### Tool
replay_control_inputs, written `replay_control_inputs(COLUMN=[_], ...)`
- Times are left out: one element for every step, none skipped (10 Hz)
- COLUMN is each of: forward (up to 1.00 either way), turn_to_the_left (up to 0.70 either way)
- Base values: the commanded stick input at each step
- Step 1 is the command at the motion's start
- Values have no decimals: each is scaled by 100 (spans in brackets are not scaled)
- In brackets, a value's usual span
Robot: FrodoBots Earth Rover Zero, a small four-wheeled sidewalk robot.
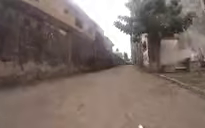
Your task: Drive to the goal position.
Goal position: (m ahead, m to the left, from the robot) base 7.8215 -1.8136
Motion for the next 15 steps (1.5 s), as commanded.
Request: replay_control_inputs(forward=[70, 70, 70, 70, 70, 70, 70, 70, 70, 70, 70, 70, 70, 70, 70], turn_to_the_left=[0, 0, 0, 0, 0, 0, 0, 0, 0, 0, 0, 0, 0, 0, 0])
